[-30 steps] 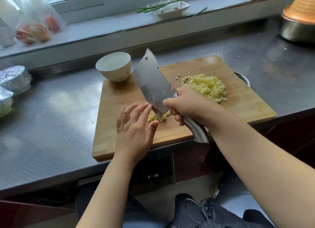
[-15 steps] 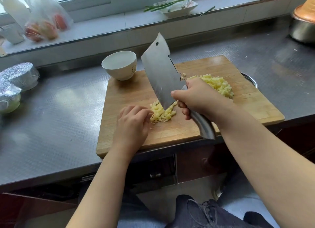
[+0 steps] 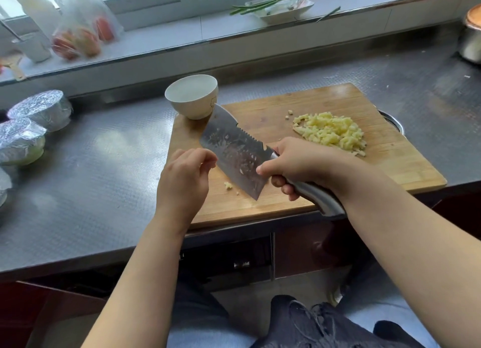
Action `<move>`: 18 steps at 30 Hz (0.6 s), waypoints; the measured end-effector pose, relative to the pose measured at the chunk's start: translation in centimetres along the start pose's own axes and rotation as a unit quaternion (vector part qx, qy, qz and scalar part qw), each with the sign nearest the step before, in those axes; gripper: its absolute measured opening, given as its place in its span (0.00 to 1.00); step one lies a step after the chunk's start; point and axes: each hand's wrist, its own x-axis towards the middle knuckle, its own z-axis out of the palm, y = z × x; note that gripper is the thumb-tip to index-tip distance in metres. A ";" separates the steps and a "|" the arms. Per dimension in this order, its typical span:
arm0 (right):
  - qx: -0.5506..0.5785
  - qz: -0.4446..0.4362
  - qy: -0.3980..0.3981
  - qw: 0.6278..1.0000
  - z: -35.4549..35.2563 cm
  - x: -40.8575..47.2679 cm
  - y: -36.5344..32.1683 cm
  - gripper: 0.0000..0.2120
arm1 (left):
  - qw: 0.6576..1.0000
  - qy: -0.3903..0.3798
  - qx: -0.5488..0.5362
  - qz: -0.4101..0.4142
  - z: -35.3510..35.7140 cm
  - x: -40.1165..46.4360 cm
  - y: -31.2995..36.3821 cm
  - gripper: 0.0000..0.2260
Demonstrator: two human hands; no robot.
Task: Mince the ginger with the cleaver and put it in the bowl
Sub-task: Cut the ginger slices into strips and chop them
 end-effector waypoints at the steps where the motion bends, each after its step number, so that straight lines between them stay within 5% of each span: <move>1: 0.001 0.002 -0.009 1.000 0.2 0.0 0.0 0.03 | 1.000 0.011 0.002 0.000 0.0 0.0 -0.1 0.06; 4: -0.006 0.012 -0.029 0.999 1.1 0.0 0.3 0.03 | 0.999 0.052 -0.008 -0.011 0.1 0.4 0.1 0.07; 7: -0.015 0.025 -0.039 0.999 0.9 0.0 0.6 0.03 | 0.975 0.080 -0.170 -0.117 0.2 1.4 0.6 0.07; 11: -0.036 0.033 0.006 0.999 -1.6 -0.6 1.1 0.03 | 0.849 0.119 -0.398 -0.327 0.4 3.7 -0.2 0.06; 16: -0.057 0.075 0.089 0.992 -6.0 -1.5 2.3 0.02 | 0.712 0.116 -0.489 -0.491 2.4 7.3 -2.4 0.13; 18: -0.069 0.087 0.124 0.986 -7.4 -1.8 2.6 0.02 | 0.686 0.100 -0.497 -0.522 3.5 8.6 -3.0 0.18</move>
